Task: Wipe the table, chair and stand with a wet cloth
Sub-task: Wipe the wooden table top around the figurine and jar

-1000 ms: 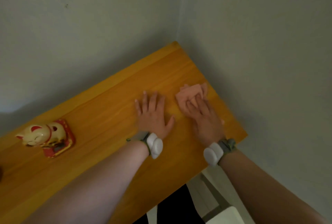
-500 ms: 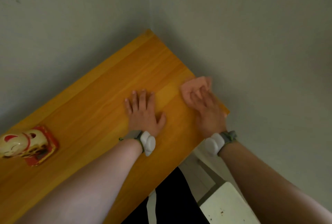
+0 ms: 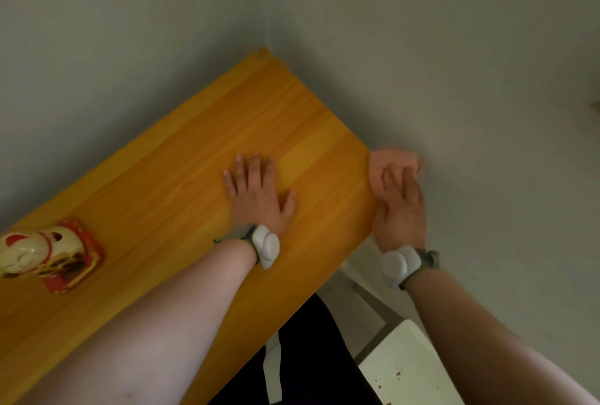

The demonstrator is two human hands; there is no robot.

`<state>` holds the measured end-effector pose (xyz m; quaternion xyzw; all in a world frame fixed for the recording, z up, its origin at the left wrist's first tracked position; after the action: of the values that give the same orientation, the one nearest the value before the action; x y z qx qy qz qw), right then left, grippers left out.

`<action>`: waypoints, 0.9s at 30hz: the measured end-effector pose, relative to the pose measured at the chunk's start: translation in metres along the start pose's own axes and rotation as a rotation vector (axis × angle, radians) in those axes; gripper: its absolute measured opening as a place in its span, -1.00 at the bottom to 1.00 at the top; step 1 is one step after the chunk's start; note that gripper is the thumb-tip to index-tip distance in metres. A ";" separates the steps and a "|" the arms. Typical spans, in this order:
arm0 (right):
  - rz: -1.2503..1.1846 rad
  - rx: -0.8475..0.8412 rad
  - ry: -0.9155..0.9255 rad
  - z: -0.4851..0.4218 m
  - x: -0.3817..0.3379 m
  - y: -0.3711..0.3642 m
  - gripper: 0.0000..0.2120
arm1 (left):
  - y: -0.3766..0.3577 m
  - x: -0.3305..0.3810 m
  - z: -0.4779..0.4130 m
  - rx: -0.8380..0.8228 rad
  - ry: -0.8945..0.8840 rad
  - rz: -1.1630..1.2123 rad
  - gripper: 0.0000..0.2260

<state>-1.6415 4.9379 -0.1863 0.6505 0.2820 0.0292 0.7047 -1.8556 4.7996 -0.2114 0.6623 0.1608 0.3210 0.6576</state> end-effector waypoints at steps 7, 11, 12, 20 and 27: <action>-0.008 -0.176 0.400 0.047 -0.101 -0.043 -0.46 | 0.014 -0.021 0.003 0.020 0.017 0.141 -0.29; -0.044 -0.182 0.343 0.006 -0.117 -0.043 -0.48 | 0.026 -0.087 0.025 0.078 0.206 0.064 -0.34; -0.035 -0.184 0.285 -0.007 -0.120 -0.046 -0.46 | 0.029 -0.104 0.031 0.092 0.247 0.054 -0.36; -0.151 -0.396 0.822 0.049 -0.241 -0.098 -0.54 | 0.040 -0.176 0.071 0.124 0.408 0.084 -0.39; 0.064 -0.260 0.533 -0.067 -0.276 -0.130 -0.44 | 0.033 -0.179 0.077 0.073 0.321 0.072 -0.44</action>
<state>-1.9447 4.8655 -0.2082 0.5328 0.4304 0.2572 0.6817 -1.9463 4.6247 -0.2118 0.6314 0.2514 0.4400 0.5870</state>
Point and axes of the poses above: each hand's wrist, its own z-axis away from the middle knuckle, its own y-axis out of the back of the hand, x = y × z, the point moved 10 cm from there along -z, towards the middle knuckle, and after that the axes turned 6 degrees about x, right-handed, at the moved point
